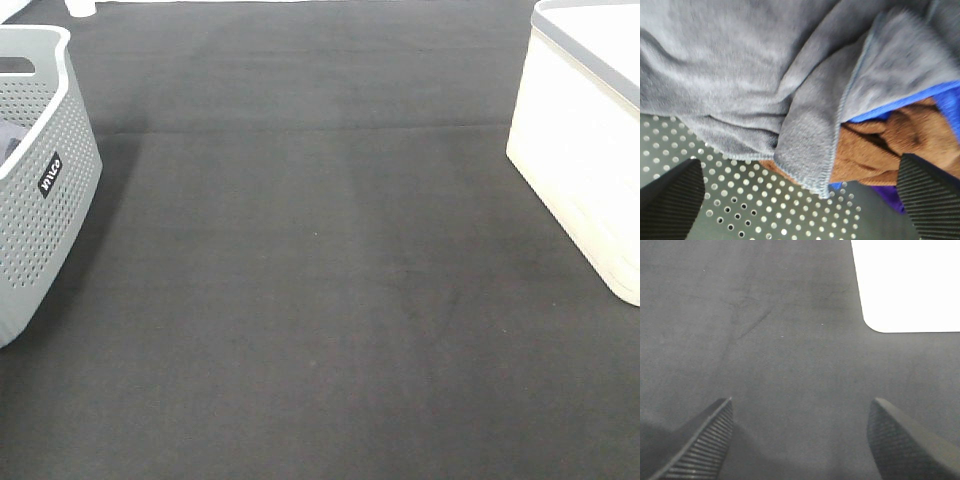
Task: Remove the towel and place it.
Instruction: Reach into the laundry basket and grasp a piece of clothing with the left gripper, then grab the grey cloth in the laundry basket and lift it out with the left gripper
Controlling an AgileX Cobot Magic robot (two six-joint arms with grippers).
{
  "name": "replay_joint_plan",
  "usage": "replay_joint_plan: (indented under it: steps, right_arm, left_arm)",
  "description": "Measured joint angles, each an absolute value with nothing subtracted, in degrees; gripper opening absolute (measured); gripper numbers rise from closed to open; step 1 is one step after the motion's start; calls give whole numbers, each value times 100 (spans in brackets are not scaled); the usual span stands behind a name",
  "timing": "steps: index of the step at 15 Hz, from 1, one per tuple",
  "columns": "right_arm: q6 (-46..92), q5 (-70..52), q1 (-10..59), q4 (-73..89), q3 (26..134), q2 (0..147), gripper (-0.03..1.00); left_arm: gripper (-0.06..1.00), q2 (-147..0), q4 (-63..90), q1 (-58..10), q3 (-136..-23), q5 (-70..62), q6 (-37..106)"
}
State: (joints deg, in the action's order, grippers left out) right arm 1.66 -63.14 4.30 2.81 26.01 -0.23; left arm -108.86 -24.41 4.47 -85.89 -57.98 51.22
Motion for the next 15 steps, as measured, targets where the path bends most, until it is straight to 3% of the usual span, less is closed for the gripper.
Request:
replay_joint_plan:
  steps: [5,7,9,10,11,13,14,15]
  right_arm:
    - [166,-6314,430,281,2601,-23,72]
    - [166,-6314,430,281,2601,-23,72]
    - [166,-6314,430,281,2601,-23,72]
    - [166,-6314,430,281,2601,-23,72]
    - [166,-6314,430,281,2601,-23,72]
    - [166,-6314,430,281,2601,-23,72]
    - [166,-6314,430,281,2601,-23,72]
    - [166,-6314,430,281,2601,-23,72]
  left_arm:
    - [98,-11482,-2722,447,-8594,-5397,4910]
    - [91,-11637,-2945,447,-8617,-5105,4687]
    - [74,-11740,-3025,447,-8663,-4899,4538]
    - [59,-11751,-3031,441,-8663,-4882,4538]
    - [37,-11751,-3031,430,-8663,-4853,4532]
    - [9,-11751,-3042,430,-8663,-4847,4521]
    - [1,-11751,-3042,430,-8663,-4853,4521]
    - [0,-11751,-3042,430,-8663,-4887,4532]
